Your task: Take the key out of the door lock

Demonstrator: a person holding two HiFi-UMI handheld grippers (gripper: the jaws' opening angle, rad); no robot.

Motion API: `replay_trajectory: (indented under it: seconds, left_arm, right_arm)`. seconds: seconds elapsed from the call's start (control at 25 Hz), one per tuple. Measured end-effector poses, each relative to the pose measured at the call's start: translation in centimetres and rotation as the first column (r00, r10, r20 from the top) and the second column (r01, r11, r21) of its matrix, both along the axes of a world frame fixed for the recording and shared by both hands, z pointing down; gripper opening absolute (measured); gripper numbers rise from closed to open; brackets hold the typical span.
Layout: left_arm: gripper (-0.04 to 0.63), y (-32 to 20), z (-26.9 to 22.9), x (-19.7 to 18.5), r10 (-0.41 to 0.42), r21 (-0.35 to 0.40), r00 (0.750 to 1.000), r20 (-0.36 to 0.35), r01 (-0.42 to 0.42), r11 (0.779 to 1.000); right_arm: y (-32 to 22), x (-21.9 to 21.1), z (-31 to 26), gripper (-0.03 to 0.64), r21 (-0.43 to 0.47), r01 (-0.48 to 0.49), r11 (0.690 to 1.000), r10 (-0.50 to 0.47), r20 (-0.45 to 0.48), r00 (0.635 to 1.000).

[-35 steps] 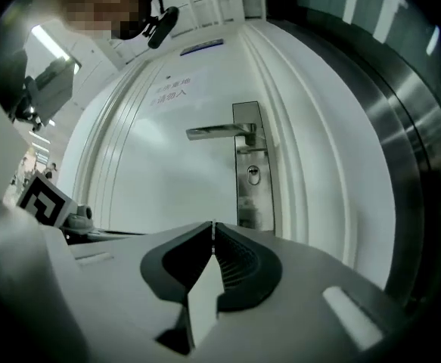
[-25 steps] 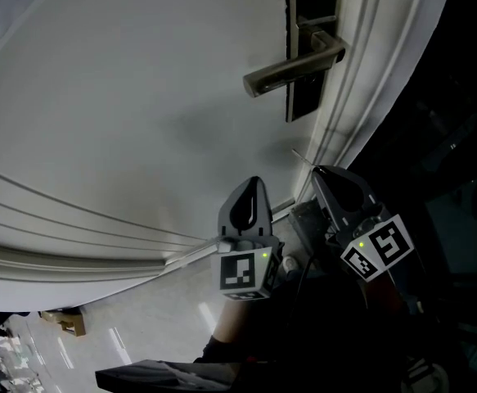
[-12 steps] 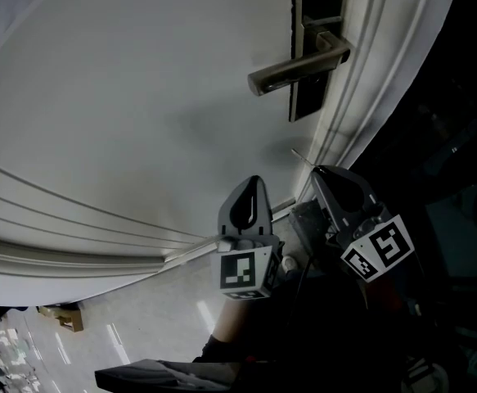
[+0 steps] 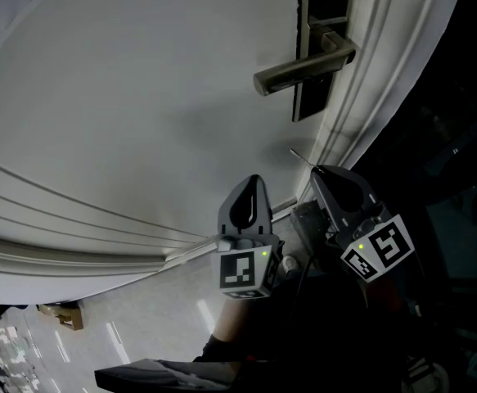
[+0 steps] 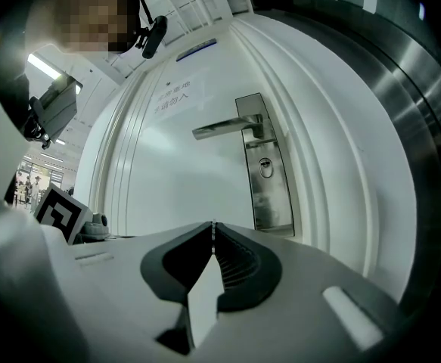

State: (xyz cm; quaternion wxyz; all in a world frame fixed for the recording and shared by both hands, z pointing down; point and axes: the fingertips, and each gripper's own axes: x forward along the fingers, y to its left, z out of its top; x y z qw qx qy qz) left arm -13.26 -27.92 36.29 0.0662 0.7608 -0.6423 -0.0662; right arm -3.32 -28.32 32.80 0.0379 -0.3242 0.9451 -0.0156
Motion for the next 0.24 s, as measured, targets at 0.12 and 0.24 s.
replay_trajectory:
  seconds: [0.12, 0.24]
  left_arm:
    - [0.000, -0.08, 0.04, -0.09, -0.001, 0.001, 1.000, 0.000, 0.001, 1.000]
    - [0.000, -0.13, 0.02, -0.14, -0.001, 0.002, 1.000, -0.002, 0.001, 1.000]
  right_arm:
    - [-0.05, -0.09, -0.03, 0.012, 0.000, 0.002, 1.000, -0.002, 0.001, 1.000]
    - [-0.06, -0.19, -0.12, 0.012, 0.005, 0.006, 1.000, -0.006, 0.000, 1.000]
